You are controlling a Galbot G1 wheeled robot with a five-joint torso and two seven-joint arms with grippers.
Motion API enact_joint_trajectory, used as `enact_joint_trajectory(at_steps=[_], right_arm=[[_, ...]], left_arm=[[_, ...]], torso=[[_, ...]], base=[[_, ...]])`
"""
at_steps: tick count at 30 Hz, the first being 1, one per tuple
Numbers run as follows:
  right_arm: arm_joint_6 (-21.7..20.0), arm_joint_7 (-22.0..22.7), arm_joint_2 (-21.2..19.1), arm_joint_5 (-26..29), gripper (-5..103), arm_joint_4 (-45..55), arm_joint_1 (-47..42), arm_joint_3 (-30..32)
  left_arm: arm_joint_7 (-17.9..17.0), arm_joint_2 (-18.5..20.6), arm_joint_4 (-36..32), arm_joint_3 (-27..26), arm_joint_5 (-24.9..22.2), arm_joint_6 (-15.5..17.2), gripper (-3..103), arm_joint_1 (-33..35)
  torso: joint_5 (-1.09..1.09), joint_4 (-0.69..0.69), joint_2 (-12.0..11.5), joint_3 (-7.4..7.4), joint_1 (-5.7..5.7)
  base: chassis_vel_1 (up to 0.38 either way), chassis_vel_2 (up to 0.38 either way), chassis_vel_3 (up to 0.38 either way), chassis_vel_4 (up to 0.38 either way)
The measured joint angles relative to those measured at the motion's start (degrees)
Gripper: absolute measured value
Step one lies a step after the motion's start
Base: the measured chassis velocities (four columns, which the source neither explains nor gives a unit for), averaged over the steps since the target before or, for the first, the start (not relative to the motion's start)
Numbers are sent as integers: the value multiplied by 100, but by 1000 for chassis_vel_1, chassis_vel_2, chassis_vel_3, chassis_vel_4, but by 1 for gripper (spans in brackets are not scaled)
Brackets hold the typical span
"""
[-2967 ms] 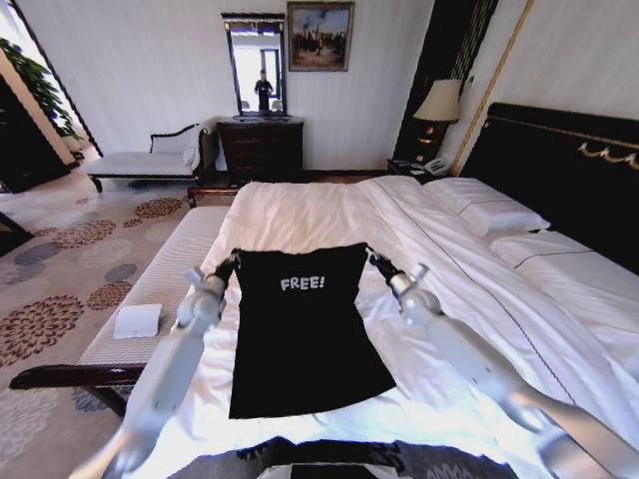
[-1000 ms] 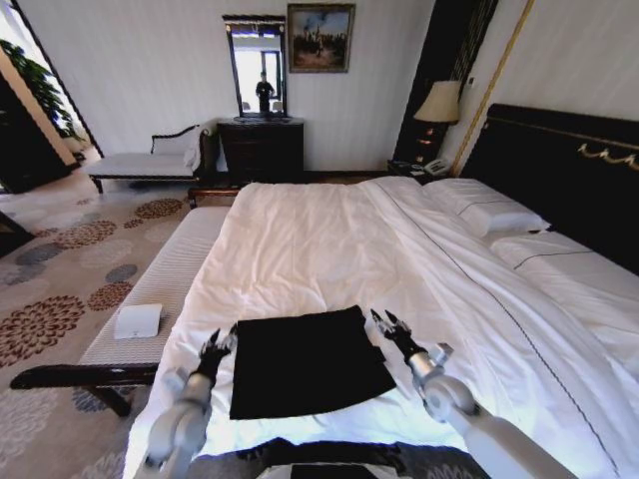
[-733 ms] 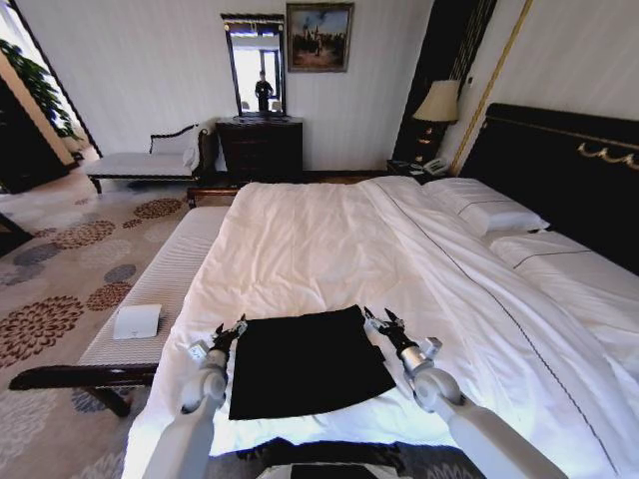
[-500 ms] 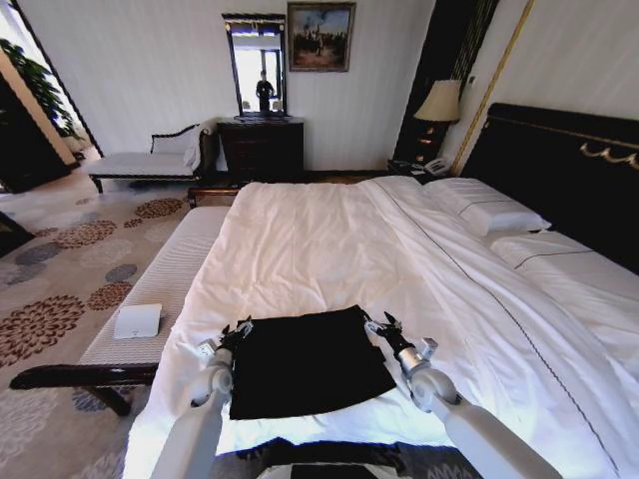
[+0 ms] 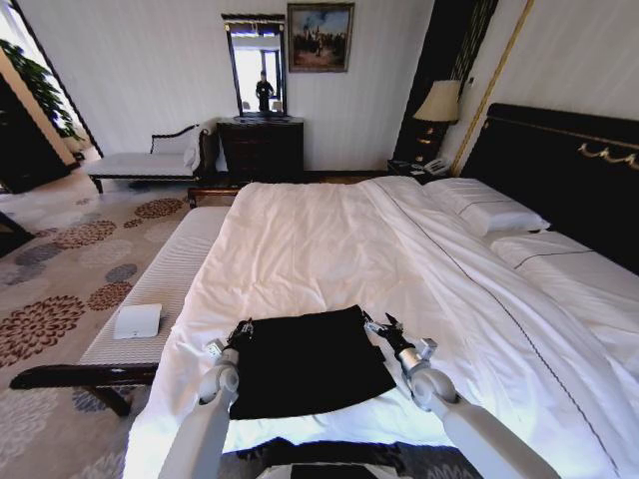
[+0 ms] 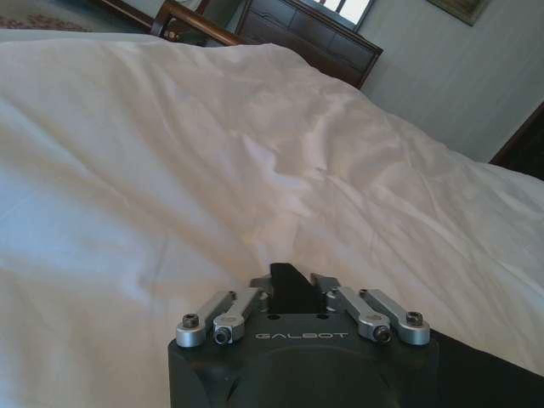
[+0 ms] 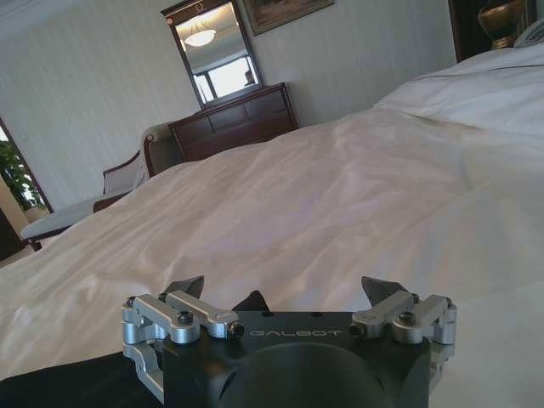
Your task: Fold the clothes on the bed.
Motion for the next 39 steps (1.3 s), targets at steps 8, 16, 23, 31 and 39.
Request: enact_joint_trajectory(at_steps=[8, 16, 23, 31, 39], right_arm=[[-1, -39, 97, 13, 100, -524, 381, -86], [-39, -544, 292, 447, 100, -1340, 954, -253], [-117, -1662, 566, 996, 100, -2229, 1352, -253], [-158, -2495, 848, 1193, 100, -2721, 1624, -363], [-237, -2904, 1295, 1288, 100, -3310, 1937, -424]], left_arm=[[3, 21, -145, -83, -118, -6, 1, 115], [8, 39, -254, -175, -220, -12, 1, 123], [-14, 155, -368, -341, -404, -9, 1, 125], [-24, 223, -419, -452, -439, -8, 1, 253], [-25, 233, -432, -459, -425, -23, 1, 309]], torso=[[0, -1, 0, 0, 0], [0, 0, 0, 0, 0], [0, -1, 0, 0, 0], [0, 0, 0, 0, 0], [0, 0, 0, 0, 0]], base=[[0, 0, 0, 0], [0, 0, 0, 0], [0, 0, 0, 0], [0, 0, 0, 0], [0, 0, 0, 0]])
